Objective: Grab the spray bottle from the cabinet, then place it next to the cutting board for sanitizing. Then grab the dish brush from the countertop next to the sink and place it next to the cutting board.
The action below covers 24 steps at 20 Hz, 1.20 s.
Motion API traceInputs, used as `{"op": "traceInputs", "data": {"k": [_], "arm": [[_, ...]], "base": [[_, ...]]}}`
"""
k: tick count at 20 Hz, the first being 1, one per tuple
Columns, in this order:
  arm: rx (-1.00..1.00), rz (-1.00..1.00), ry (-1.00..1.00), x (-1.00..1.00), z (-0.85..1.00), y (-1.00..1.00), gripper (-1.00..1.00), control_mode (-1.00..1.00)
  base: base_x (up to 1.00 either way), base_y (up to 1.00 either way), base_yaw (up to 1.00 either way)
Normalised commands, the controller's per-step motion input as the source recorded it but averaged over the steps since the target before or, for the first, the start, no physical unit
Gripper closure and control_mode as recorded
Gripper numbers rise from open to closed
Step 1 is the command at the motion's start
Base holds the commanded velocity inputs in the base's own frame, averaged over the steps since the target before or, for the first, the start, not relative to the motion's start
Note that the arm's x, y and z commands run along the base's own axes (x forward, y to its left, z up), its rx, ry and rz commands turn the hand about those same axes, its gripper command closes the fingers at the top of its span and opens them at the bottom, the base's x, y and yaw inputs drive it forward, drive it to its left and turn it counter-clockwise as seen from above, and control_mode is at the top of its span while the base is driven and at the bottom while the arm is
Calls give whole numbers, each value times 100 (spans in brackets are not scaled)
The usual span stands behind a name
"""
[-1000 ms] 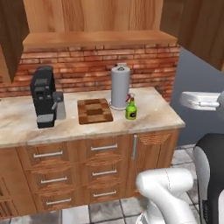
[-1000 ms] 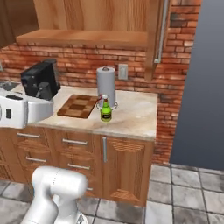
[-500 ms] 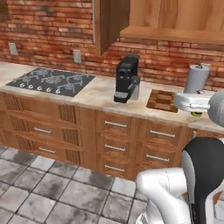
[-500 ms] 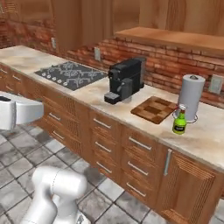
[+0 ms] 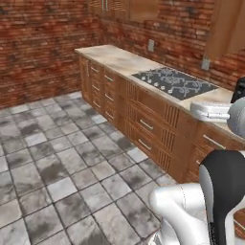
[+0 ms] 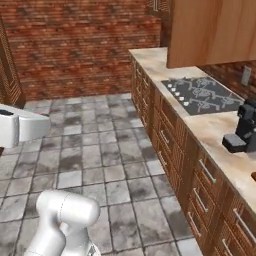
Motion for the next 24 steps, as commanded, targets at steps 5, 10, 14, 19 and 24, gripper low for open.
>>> {"op": "traceInputs", "data": {"k": [5, 10, 14, 19, 24], "arm": [[0, 0, 0, 0, 0, 0, -100, 100], [0, 0, 0, 0, 0, 0, -100, 100], [0, 0, 0, 0, 0, 0, -100, 100], [0, 0, 0, 0, 0, 0, -100, 100], [0, 0, 0, 0, 0, 0, -100, 100]], "base": [[0, 0, 100], [0, 0, 100], [0, 0, 100], [0, 0, 100], [39, 0, 89]]}}
